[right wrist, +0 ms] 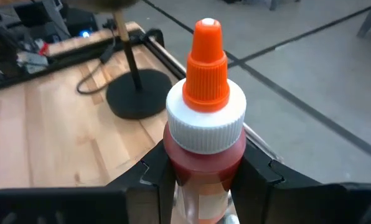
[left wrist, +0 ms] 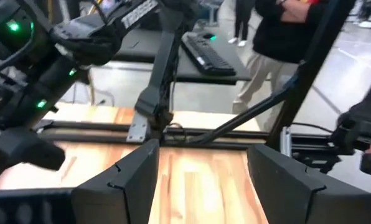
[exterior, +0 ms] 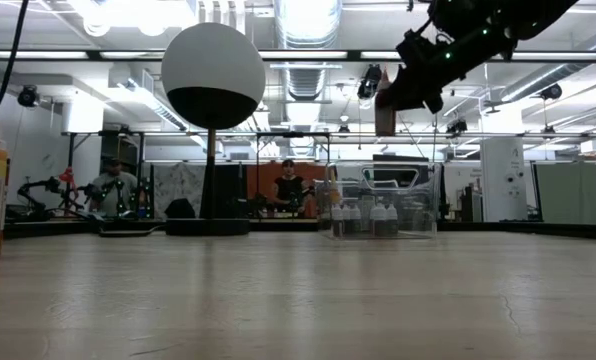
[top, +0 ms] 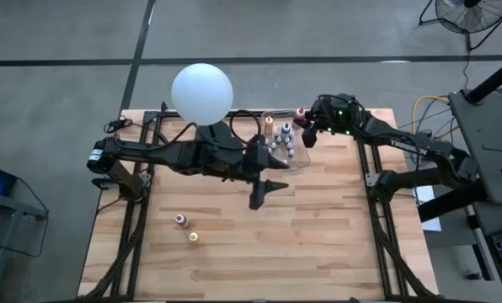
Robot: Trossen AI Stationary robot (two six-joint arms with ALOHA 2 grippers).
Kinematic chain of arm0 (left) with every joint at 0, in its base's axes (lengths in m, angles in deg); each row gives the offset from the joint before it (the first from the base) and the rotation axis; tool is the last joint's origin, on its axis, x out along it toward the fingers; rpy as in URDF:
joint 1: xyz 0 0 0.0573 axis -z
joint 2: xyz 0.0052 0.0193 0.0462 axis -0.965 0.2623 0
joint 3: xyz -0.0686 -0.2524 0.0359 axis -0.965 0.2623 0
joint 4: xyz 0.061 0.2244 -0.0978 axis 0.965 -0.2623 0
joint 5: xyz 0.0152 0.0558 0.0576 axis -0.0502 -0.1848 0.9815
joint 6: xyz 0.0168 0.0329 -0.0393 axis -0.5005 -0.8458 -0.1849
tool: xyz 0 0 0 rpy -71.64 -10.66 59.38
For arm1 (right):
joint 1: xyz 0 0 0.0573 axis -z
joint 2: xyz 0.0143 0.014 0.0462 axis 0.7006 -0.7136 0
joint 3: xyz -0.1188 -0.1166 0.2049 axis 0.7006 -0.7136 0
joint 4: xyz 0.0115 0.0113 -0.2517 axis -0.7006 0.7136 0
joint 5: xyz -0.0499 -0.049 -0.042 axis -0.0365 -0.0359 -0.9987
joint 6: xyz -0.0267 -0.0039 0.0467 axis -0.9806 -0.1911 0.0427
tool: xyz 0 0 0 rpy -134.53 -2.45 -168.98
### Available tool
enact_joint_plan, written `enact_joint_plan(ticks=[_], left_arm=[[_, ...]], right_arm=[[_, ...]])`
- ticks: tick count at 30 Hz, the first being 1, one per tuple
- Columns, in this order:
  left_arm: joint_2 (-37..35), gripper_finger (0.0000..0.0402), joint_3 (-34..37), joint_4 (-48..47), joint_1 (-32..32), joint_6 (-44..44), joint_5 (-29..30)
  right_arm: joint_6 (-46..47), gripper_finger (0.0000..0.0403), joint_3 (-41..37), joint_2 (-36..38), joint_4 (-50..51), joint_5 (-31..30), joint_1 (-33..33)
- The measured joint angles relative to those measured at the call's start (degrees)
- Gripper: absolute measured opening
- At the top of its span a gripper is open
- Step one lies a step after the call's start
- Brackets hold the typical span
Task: Pick & Place food coloring
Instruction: Put the large orange food coloring bottle into the transparent bin
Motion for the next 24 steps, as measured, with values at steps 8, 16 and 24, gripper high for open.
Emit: enact_joint_plan(ticks=[8,16,24], left_arm=[[0.0,0.0216,0.0,-2.8,-1.9,1.6,3.7],[0.0,0.0216,1.3,-3.1,-3.2,1.7,3.9],[0.0,0.0216,3.2,-3.3,-3.3,2.2,3.9]], right_arm=[[-2.5,0.0109,-0.4,-4.4,-2.1,0.1,1.8],[-1.9,0.0109,-0.8,-7.4,-5.4,0.0,3.4],[-1.0,0.0109,-3.4,-6.6,-2.9,5.2,3.3]])
